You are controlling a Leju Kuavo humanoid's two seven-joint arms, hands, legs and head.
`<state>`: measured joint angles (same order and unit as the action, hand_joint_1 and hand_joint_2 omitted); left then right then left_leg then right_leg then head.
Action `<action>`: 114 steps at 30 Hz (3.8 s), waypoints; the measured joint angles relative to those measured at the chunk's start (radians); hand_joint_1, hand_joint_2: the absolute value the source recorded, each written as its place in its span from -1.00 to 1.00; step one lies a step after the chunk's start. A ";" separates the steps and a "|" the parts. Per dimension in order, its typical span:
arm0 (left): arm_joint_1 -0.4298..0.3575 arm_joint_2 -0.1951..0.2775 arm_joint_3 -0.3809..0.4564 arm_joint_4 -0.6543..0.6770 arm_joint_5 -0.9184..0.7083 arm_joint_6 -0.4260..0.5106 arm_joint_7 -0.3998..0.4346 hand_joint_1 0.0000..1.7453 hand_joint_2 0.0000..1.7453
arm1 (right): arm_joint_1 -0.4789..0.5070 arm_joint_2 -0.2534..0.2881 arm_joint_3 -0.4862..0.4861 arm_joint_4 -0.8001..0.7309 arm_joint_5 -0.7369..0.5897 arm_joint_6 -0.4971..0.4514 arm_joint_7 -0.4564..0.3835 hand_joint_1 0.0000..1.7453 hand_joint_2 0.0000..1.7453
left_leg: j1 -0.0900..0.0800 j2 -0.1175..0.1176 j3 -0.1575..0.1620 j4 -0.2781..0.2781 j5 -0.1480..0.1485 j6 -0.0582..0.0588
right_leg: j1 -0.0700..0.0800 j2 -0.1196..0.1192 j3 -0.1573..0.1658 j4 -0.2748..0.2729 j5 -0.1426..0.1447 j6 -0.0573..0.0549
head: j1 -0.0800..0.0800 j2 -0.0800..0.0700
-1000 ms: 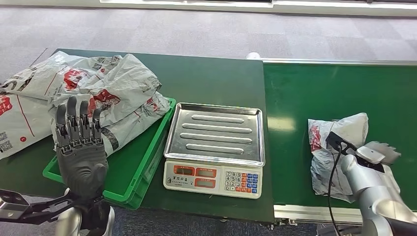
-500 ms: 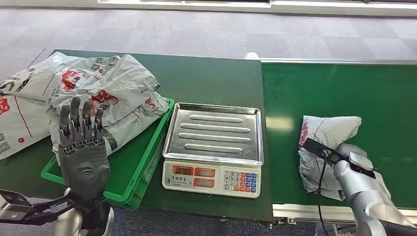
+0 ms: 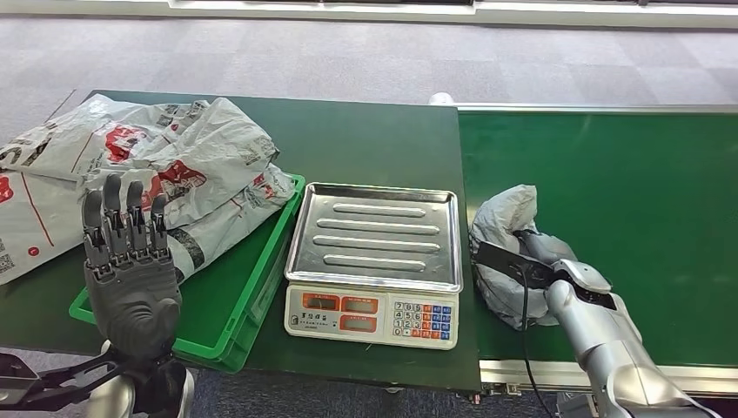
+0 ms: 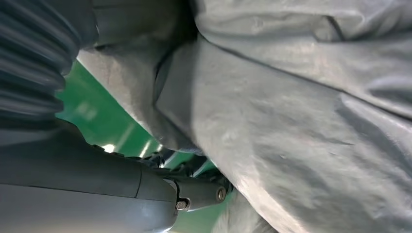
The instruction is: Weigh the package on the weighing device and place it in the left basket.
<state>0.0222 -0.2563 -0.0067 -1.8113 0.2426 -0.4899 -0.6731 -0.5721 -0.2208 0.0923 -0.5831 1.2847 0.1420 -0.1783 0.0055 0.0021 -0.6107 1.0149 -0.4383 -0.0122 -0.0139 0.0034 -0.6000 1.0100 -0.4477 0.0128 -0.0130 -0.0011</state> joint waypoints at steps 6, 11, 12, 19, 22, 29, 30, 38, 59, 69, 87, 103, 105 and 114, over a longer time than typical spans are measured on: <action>0.004 0.001 0.002 -0.002 0.000 0.001 -0.002 -1.00 1.00 | 0.009 0.005 0.062 -0.044 -0.031 0.000 0.008 1.00 1.00 | 0.000 -0.001 0.000 0.000 0.000 0.000 | 0.000 -0.001 0.000 0.000 0.000 0.000 | 0.000 0.000; 0.007 0.002 0.004 -0.002 0.000 0.003 -0.005 -1.00 1.00 | 0.018 0.013 0.094 -0.070 -0.057 -0.011 -0.020 1.00 1.00 | 0.000 -0.001 0.000 0.000 0.000 0.000 | 0.000 -0.001 0.000 0.000 0.000 0.000 | 0.000 0.000; 0.008 0.003 0.004 -0.002 0.000 0.005 -0.007 -1.00 1.00 | 0.025 0.018 0.108 -0.087 -0.068 -0.017 -0.031 1.00 1.00 | 0.000 -0.001 0.000 0.000 0.000 0.000 | 0.000 0.000 0.000 0.000 0.000 0.000 | 0.000 0.000; 0.014 0.005 0.005 -0.008 -0.003 0.020 -0.019 -1.00 1.00 | 0.077 0.038 0.240 -0.259 -0.145 -0.016 -0.010 1.00 1.00 | 0.001 0.003 0.000 0.000 -0.001 -0.001 | 0.003 0.002 -0.001 0.000 -0.001 -0.002 | 0.000 0.000; 0.015 0.006 0.005 -0.010 -0.003 0.022 -0.022 -1.00 1.00 | 0.086 0.038 0.273 -0.301 -0.157 -0.020 -0.011 1.00 1.00 | 0.001 0.004 0.000 0.000 -0.001 -0.002 | 0.003 0.004 -0.001 0.000 -0.001 -0.002 | 0.000 0.000; 0.039 0.007 0.006 -0.028 -0.013 0.046 -0.027 -1.00 1.00 | 0.132 0.042 0.317 -0.467 -0.128 -0.194 0.119 1.00 1.00 | 0.001 0.010 -0.003 -0.001 -0.001 -0.003 | 0.003 0.008 -0.007 0.001 0.002 -0.005 | 0.000 0.000; 0.045 0.006 0.006 -0.034 -0.015 0.050 -0.028 -1.00 1.00 | 0.135 0.047 0.315 -0.502 -0.107 -0.258 0.158 1.00 1.00 | 0.002 0.009 -0.003 -0.001 -0.001 -0.003 | 0.003 0.008 -0.008 0.001 0.002 -0.005 | 0.000 0.000; 0.066 0.001 0.003 -0.055 -0.008 0.059 -0.028 -1.00 1.00 | 0.128 0.086 0.222 -0.813 0.066 -0.638 0.211 1.00 1.00 | 0.002 0.001 -0.006 -0.001 0.001 -0.004 | 0.003 0.000 -0.008 0.001 0.000 -0.005 | 0.000 0.000; -0.111 0.002 -0.045 0.126 0.028 -0.003 -0.025 -1.00 1.00 | -0.127 0.402 0.434 -0.556 -0.067 -0.349 0.069 1.00 1.00 | 0.005 0.000 -0.005 -0.002 0.005 -0.007 | 0.006 0.000 -0.006 0.002 0.002 -0.007 | 0.000 0.000; -0.098 0.002 -0.045 0.137 0.015 0.002 -0.027 -1.00 1.00 | -0.134 0.467 0.514 -0.351 -0.239 -0.280 -0.026 -1.00 -1.00 | 0.004 -0.002 -0.006 -0.001 0.004 -0.007 | 0.005 -0.001 -0.007 0.001 0.001 -0.007 | 0.000 0.000; -0.022 0.002 -0.044 0.089 -0.006 0.063 -0.027 -1.00 1.00 | -0.131 0.436 0.461 -0.440 -0.006 -0.675 0.230 -1.00 -1.00 | 0.004 -0.003 -0.006 -0.001 0.004 -0.007 | 0.005 -0.002 -0.008 0.001 0.001 -0.007 | 0.000 0.000; -0.207 0.129 -0.136 0.219 -1.237 0.612 0.221 -1.00 1.00 | 0.141 0.473 -0.012 -1.005 -0.006 -0.842 -0.026 -1.00 -1.00 | 0.004 0.000 -0.005 -0.001 0.005 -0.008 | 0.005 0.000 -0.008 0.001 0.003 -0.009 | 0.000 0.000; -0.228 0.142 -0.148 0.244 -1.268 0.620 0.239 -1.00 1.00 | 0.146 0.477 -0.025 -1.014 0.000 -0.842 -0.016 -1.00 -1.00 | 0.004 0.000 -0.005 -0.001 0.005 -0.008 | 0.005 0.000 -0.008 0.001 0.003 -0.009 | 0.000 0.000; -0.316 0.211 -0.235 0.338 -1.325 0.651 0.281 -1.00 1.00 | 0.156 0.458 0.005 -0.994 -0.029 -0.742 0.138 -1.00 -1.00 | 0.004 0.000 -0.006 -0.001 0.005 -0.008 | 0.005 0.000 -0.008 0.001 0.003 -0.009 | 0.000 0.000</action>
<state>-0.2941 -0.0450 -0.2420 -1.4732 -1.0823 0.1614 -0.3924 -0.4157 0.2369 0.0971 -1.5773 1.2556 -0.5998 -0.0404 0.0094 0.0016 -0.6168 1.0136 -0.4333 -0.0199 -0.0089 0.0030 -0.6082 1.0110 -0.4446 0.0042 -0.0130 -0.0011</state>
